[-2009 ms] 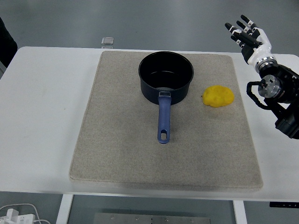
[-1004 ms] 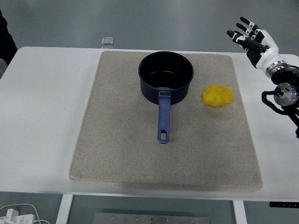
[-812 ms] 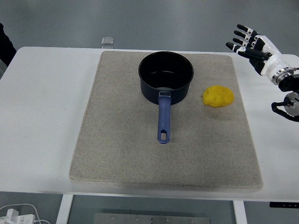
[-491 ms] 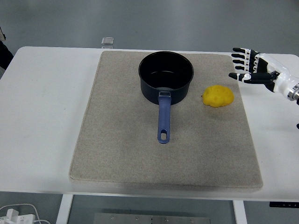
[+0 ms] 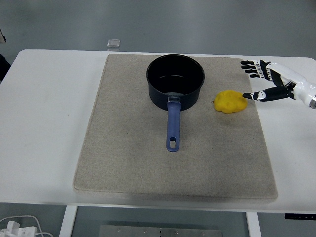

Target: Put the potato in the blue pot

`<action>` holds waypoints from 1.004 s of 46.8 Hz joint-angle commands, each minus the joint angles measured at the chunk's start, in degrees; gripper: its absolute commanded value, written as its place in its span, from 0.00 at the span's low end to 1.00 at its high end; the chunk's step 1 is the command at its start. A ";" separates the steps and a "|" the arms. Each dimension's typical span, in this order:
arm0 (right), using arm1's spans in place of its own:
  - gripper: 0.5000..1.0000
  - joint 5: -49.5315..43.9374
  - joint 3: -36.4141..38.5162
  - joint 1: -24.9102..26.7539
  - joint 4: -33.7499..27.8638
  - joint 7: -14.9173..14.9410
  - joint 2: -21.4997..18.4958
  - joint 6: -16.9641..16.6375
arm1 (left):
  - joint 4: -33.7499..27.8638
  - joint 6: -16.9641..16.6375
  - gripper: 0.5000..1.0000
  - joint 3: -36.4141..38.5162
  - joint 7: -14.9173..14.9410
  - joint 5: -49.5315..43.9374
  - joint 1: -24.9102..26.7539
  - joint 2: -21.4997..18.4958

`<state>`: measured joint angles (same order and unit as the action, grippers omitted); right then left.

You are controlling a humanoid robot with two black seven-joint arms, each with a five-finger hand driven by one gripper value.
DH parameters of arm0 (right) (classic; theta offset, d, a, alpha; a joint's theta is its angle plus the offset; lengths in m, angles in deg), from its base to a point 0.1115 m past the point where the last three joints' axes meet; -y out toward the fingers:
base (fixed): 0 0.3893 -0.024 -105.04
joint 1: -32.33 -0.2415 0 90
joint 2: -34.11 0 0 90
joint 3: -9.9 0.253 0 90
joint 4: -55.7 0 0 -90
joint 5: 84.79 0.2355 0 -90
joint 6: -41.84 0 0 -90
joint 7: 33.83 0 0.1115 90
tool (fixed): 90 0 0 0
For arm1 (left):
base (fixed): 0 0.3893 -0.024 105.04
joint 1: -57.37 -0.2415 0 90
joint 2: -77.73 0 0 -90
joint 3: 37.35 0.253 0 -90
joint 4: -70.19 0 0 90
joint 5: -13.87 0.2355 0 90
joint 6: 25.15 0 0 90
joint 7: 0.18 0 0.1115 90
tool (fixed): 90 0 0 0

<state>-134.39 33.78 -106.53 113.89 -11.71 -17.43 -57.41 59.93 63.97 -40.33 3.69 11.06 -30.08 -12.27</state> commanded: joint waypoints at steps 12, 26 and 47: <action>0.83 -6.83 -3.14 -0.97 -0.71 0.38 -1.10 5.46 | 0.06 0.00 1.00 0.00 0.00 -0.09 0.00 0.00; 0.83 -9.11 -4.46 -0.62 -1.59 1.61 -4.00 6.43 | 0.15 0.00 1.00 0.00 0.00 -0.01 0.00 0.00; 0.83 -9.11 -4.55 -0.62 -6.07 1.70 -7.43 7.40 | 0.33 0.00 1.00 -0.09 0.00 -0.09 0.00 0.00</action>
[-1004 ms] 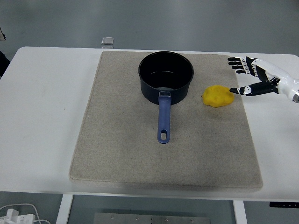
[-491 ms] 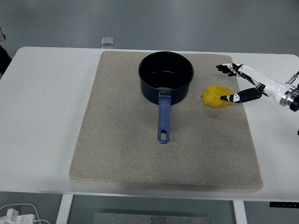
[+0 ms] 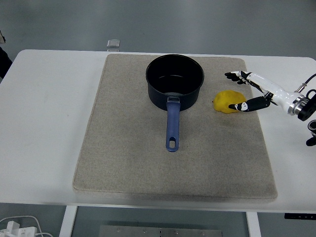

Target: Put the potato in the blue pot

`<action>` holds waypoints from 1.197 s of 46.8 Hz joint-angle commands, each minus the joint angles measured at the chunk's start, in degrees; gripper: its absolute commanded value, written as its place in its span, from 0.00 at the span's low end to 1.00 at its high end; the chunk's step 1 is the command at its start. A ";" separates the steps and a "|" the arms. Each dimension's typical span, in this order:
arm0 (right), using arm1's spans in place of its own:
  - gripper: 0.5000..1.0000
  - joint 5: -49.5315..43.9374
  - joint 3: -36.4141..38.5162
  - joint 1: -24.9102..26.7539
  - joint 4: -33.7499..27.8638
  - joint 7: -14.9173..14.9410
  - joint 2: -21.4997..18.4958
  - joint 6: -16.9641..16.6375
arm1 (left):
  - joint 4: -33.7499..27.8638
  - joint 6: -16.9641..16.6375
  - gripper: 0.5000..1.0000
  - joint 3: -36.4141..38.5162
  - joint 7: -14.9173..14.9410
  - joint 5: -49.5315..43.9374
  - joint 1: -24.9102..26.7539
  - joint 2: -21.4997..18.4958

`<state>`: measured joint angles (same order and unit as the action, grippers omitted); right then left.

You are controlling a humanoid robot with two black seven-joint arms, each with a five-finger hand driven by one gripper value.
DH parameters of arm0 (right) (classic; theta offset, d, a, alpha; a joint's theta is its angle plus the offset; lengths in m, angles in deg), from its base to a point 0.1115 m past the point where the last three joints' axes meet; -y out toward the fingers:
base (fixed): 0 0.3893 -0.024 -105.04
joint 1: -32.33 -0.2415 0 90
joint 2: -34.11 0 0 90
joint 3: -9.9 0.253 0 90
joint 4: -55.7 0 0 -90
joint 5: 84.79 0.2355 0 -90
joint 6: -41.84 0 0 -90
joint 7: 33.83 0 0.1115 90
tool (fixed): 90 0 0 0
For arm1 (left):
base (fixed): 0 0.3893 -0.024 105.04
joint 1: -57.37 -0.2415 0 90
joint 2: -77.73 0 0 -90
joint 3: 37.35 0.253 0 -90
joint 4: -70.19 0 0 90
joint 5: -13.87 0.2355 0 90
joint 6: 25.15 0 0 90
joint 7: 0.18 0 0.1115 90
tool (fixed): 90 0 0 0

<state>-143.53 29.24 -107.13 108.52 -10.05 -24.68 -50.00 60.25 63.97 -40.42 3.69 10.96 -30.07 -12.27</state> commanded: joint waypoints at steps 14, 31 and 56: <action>0.83 0.12 0.00 1.38 -1.67 1.35 -0.27 0.00 | 0.09 0.08 1.00 0.00 0.00 0.01 0.00 0.00; 0.82 0.29 0.00 2.09 -1.67 2.32 -1.41 0.09 | 0.00 0.08 1.00 0.09 0.00 0.01 0.00 0.00; 0.77 0.56 0.09 3.23 -1.85 2.23 -3.00 1.32 | -0.18 0.08 1.00 0.09 0.00 0.01 0.00 0.00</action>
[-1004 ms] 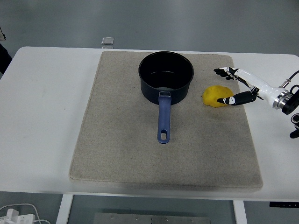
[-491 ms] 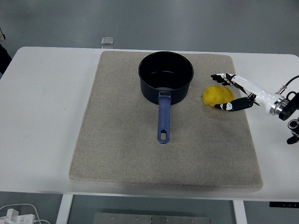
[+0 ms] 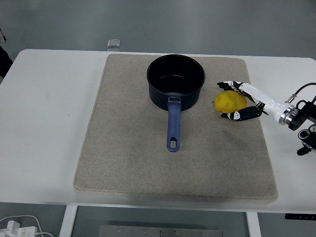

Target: Put the potato in the blue pot

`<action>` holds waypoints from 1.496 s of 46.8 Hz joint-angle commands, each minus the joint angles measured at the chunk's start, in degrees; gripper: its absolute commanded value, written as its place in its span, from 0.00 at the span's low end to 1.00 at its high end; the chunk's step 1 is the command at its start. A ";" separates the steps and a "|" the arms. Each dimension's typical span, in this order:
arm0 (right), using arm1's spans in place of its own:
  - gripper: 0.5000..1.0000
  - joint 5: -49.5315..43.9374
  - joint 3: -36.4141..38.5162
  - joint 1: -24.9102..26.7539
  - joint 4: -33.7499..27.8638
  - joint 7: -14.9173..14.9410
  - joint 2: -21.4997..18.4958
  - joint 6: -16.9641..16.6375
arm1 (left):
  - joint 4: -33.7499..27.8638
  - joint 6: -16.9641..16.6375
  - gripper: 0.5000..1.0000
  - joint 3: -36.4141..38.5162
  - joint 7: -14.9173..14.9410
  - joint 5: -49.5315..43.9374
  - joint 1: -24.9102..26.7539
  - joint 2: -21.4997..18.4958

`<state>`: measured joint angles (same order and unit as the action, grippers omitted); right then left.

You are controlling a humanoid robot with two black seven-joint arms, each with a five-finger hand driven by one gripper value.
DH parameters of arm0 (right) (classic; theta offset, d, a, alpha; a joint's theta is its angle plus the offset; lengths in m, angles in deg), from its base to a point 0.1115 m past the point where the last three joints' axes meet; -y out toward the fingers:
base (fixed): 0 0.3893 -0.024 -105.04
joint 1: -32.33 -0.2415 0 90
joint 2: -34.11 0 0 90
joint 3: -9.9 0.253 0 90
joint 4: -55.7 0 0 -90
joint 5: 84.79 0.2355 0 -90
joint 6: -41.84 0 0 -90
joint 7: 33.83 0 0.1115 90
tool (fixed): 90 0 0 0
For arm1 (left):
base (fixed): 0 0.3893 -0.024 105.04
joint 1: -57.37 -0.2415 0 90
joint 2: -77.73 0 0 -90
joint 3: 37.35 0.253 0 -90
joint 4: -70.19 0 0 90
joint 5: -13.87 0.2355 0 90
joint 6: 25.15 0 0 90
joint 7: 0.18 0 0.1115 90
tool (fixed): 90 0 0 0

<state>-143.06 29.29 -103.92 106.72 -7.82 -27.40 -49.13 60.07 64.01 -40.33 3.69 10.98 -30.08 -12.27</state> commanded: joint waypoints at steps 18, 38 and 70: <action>0.66 0.08 0.04 0.02 -2.41 -0.09 -3.08 0.97 | 0.00 0.04 1.00 0.00 0.00 0.00 0.00 0.00; 0.16 0.17 0.04 -0.42 -3.82 -0.53 -4.75 1.41 | 0.18 -0.04 1.00 -0.09 0.00 0.00 0.00 0.00; 0.00 0.43 0.12 -0.77 -3.64 0.18 -4.75 2.81 | 0.27 -0.04 1.00 0.00 0.08 0.00 0.00 0.00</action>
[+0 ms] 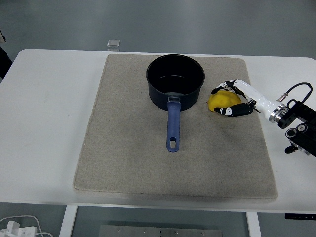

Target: Put the potato in the blue pot

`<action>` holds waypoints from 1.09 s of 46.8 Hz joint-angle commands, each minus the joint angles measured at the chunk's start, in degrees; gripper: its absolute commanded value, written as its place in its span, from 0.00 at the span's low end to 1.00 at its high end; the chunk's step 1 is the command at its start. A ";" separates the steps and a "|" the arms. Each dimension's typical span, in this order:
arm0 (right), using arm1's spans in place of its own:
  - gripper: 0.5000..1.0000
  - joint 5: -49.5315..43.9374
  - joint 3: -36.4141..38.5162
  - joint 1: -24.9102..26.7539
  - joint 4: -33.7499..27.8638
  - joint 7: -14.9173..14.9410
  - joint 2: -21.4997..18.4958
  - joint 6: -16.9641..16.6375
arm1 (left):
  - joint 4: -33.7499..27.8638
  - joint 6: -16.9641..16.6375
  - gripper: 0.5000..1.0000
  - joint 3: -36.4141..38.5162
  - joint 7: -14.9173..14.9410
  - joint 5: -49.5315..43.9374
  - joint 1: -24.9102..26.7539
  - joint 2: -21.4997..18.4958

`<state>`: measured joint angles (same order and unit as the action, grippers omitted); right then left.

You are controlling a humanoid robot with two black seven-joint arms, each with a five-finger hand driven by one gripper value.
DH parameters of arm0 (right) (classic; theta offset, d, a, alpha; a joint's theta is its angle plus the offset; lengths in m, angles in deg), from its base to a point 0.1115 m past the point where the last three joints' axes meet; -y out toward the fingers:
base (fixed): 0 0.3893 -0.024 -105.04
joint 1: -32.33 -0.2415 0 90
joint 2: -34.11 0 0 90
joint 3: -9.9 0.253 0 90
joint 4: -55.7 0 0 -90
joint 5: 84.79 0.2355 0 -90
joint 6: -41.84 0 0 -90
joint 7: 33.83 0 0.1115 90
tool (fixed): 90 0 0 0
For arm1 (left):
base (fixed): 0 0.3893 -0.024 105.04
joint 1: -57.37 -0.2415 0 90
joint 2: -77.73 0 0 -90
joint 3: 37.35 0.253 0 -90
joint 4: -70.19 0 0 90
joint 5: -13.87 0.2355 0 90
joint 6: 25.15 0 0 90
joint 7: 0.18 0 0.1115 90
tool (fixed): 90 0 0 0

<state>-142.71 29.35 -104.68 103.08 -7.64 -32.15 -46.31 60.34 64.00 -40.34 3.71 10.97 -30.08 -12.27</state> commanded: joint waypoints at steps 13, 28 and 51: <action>0.00 0.26 0.42 -0.10 0.08 0.00 0.00 0.88 | 0.00 0.05 1.00 0.01 0.07 -0.09 0.00 0.00; 0.00 2.01 0.59 -2.38 0.61 0.00 0.79 0.79 | 0.00 0.05 1.00 0.01 0.07 0.00 0.00 0.00; 0.00 2.10 -0.20 -10.29 0.79 -0.70 0.97 -0.53 | -0.18 0.05 1.00 0.01 0.07 0.00 0.00 0.00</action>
<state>-140.59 29.24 -113.97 103.87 -8.09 -30.77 -46.41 60.28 64.06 -40.34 3.79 10.97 -30.07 -12.27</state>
